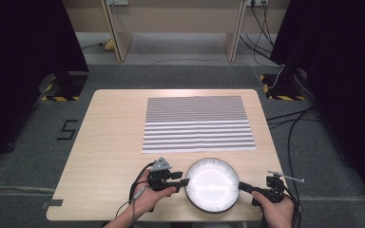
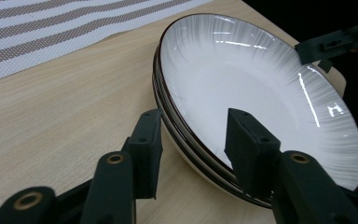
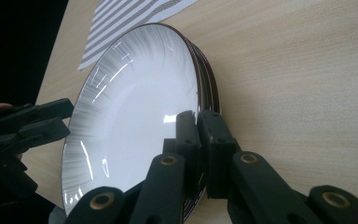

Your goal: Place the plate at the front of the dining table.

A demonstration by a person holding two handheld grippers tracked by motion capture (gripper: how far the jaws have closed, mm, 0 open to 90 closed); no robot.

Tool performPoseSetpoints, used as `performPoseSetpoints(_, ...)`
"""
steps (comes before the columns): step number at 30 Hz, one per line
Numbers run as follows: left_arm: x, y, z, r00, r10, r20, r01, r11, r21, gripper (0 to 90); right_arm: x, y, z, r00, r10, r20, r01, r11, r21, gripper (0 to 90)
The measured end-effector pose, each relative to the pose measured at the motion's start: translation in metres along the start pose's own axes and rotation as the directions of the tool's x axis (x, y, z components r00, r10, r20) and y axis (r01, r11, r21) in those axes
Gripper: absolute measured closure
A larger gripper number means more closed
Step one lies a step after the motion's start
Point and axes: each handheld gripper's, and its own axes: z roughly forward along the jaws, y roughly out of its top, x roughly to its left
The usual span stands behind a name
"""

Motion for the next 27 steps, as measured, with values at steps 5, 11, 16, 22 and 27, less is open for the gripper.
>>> performPoseSetpoints(5,-0.002,0.000,0.006,0.9994,0.035,0.006,-0.035,0.9990,0.027,60.4,0.003,0.002,0.000,0.9994,-0.027,0.021,0.026,1.000,0.015,86.6)
performPoseSetpoints(11,-0.001,0.003,0.008,0.9994,0.033,0.003,-0.034,0.9990,0.029,63.7,0.001,0.002,0.002,0.9999,-0.008,0.009,0.008,1.000,0.005,86.9)
performPoseSetpoints(16,0.002,0.004,0.006,1.0000,0.008,-0.002,-0.008,0.9992,0.039,63.9,-0.003,0.003,0.006,0.9982,0.047,-0.036,-0.048,0.999,-0.009,86.9)
performPoseSetpoints(22,0.005,0.005,0.006,1.0000,-0.001,-0.007,0.001,0.9992,0.040,64.0,-0.001,0.007,0.012,0.9982,0.030,-0.052,-0.030,1.000,-0.001,84.3)
performPoseSetpoints(27,0.007,0.005,0.007,0.9999,-0.016,-0.001,0.016,0.9994,0.032,64.3,0.005,0.008,0.023,0.9976,0.030,-0.062,-0.027,0.998,0.052,81.6)
